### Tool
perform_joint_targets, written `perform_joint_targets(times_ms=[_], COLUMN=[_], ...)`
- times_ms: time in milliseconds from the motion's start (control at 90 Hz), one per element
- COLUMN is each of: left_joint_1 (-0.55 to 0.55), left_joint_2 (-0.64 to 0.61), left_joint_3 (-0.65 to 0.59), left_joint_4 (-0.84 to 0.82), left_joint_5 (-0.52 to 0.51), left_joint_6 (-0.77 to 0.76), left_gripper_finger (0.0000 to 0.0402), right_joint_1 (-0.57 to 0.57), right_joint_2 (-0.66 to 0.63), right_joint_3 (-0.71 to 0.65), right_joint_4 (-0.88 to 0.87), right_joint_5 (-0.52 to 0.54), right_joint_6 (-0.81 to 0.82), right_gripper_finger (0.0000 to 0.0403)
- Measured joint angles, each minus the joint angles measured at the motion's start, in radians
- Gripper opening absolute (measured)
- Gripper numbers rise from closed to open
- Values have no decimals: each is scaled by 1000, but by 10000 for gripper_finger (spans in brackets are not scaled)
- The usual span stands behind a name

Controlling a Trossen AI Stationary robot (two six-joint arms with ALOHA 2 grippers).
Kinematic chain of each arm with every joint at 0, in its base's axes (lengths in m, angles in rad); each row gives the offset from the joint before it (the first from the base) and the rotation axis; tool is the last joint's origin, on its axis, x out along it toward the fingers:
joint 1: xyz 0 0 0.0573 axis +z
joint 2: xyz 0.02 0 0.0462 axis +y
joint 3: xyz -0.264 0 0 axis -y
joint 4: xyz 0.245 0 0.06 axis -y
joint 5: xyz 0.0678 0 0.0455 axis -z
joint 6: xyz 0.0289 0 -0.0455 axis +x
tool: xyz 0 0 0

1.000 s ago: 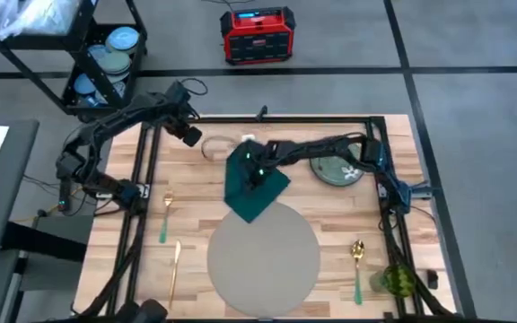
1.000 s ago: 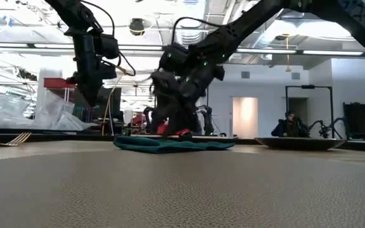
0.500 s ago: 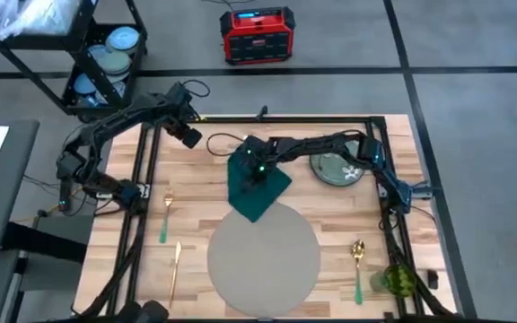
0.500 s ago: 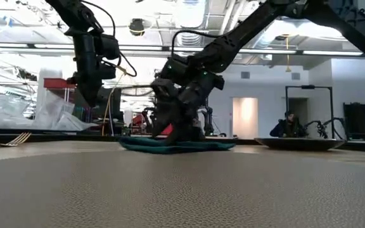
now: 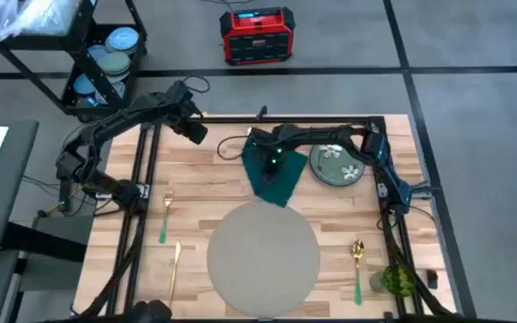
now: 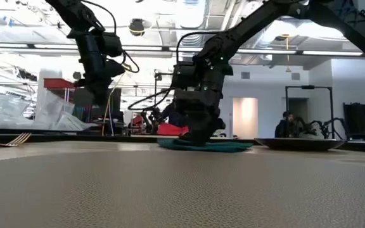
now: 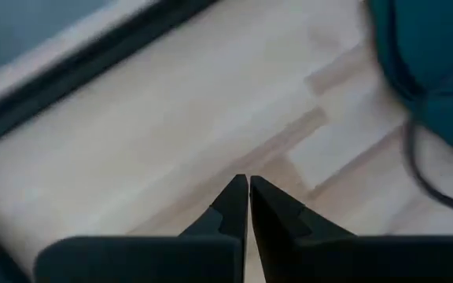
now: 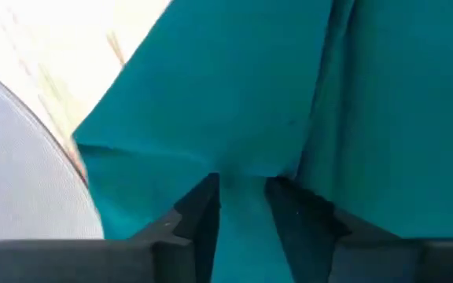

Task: Set table place
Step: Fold the green napkin

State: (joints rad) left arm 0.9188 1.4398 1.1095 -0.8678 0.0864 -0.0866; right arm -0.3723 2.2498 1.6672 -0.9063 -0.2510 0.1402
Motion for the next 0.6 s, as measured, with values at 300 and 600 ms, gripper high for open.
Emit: perform_joint_targets(times_ms=[300,600], left_joint_1=[-143,-213], left_joint_2=[2,17], left_joint_3=[0,0], left_joint_4=[4,246], left_joint_5=[49,41], left_joint_6=[-32,148], left_gripper_finger=[0,0], right_joint_1=[-11,38], right_joint_2=[-86,-210], right_joint_3=[75,76], right_joint_4=[-125,-346], right_joint_5=[147,125], right_joint_6=[-15,-31], right_gripper_finger=[106,106])
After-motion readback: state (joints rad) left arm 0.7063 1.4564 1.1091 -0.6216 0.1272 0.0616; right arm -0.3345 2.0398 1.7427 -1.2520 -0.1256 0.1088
